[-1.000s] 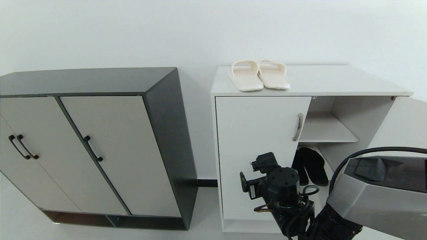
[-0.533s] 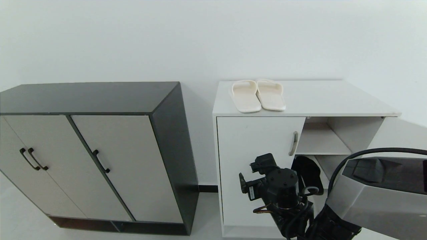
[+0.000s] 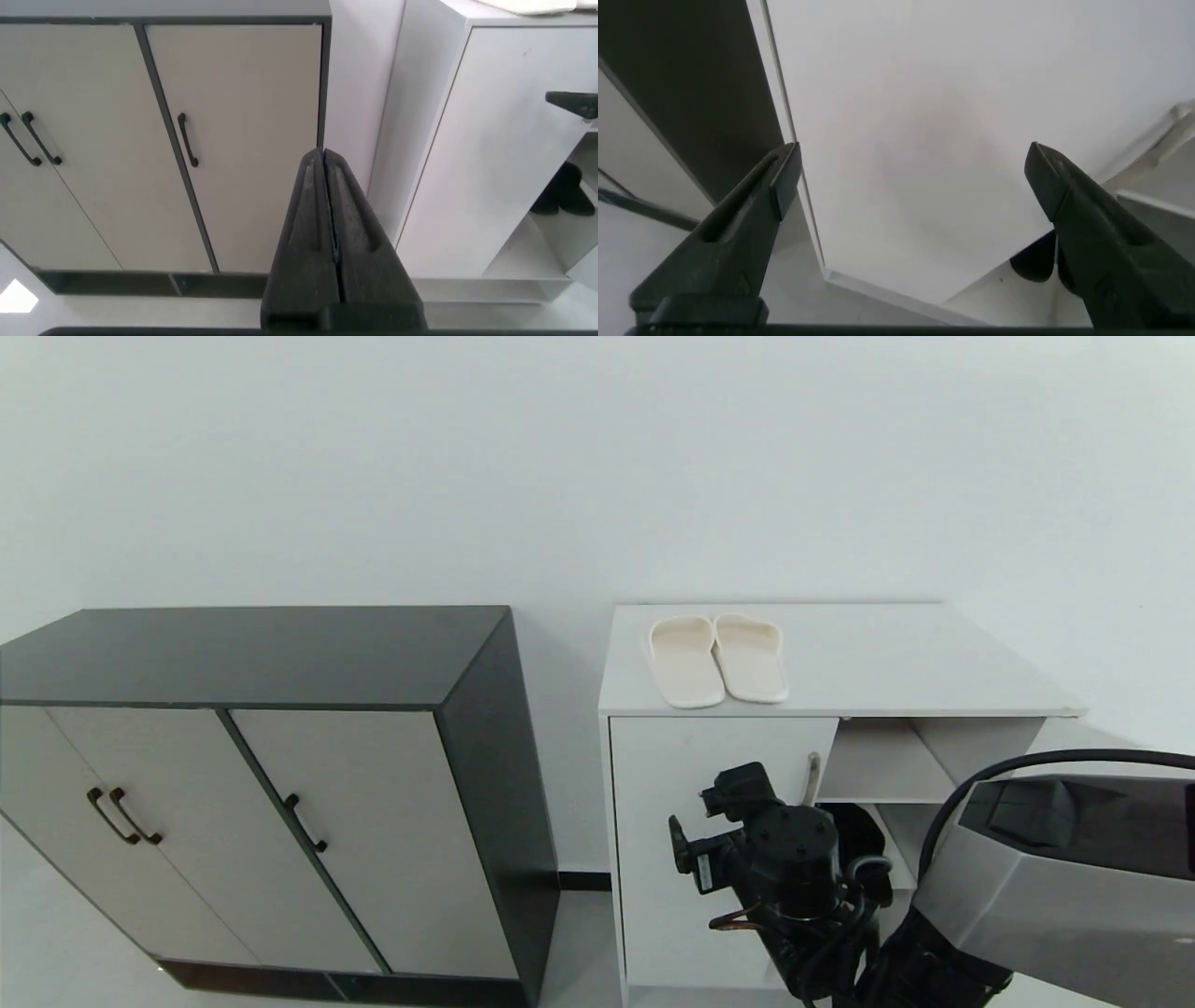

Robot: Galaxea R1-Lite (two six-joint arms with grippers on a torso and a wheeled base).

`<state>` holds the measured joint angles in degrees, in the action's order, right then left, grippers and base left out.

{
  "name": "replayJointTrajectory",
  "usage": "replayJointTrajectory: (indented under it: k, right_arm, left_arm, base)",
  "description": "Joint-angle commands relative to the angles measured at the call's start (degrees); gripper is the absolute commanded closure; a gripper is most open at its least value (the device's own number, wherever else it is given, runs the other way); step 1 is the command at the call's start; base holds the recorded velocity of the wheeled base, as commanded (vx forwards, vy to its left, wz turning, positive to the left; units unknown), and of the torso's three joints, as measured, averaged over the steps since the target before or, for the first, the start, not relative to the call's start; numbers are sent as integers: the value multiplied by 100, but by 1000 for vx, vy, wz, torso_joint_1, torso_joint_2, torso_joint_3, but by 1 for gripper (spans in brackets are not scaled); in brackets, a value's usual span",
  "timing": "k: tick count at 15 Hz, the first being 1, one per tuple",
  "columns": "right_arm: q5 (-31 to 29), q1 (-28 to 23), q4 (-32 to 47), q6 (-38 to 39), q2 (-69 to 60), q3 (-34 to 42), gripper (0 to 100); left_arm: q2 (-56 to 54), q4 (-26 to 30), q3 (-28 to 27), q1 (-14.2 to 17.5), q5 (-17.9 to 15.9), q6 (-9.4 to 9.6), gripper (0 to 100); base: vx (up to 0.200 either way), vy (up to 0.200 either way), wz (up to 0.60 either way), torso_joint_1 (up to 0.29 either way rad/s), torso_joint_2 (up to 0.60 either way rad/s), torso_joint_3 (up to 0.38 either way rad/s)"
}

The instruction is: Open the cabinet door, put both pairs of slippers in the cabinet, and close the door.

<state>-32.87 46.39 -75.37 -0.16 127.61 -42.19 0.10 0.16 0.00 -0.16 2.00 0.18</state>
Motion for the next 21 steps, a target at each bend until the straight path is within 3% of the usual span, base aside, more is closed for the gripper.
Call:
replayJointTrajectory:
  k: [1,4,6,10,12,14,19,21]
  right_arm:
    - [-18,2,-65,-72,27,-26,0]
    - [-62,11,-346,-450,-122,-105,0]
    - [-106,-7,831,-204,-782,-360,0]
    - [-581,81,4470,1132,-1986,-1546,0]
    - [-1038,152,5314,1633,-2091,-2118,0]
    - [-1451,231,5243,1747,-2003,-2329,0]
    - [-1477,64,4866,1756,-1678,-2373,0]
    - [-1477,20,4786,1747,-1581,-2373,0]
  left_arm:
    - [-1,2,0,-2,2,-1,100]
    - [-1,2,0,-2,-15,8,100]
    - [-1,2,0,-2,-15,8,100]
    - [-1,2,0,-2,-24,26,100]
    - [-1,2,0,-2,-24,26,100]
    - [-1,2,0,-2,-42,43,100]
    - [-1,2,0,-2,-42,43,100]
    - [-1,11,0,-2,-51,78,100]
  base:
    - [0,0,0,100,-251,-144]
    - [0,0,0,31,-65,-44]
    - [0,0,0,0,0,0]
    - [0,0,0,0,0,0]
    - [0,0,0,0,0,0]
    - [0,0,0,0,0,0]
    - [0,0,0,0,0,0]
    - [200,0,0,5,2,5]
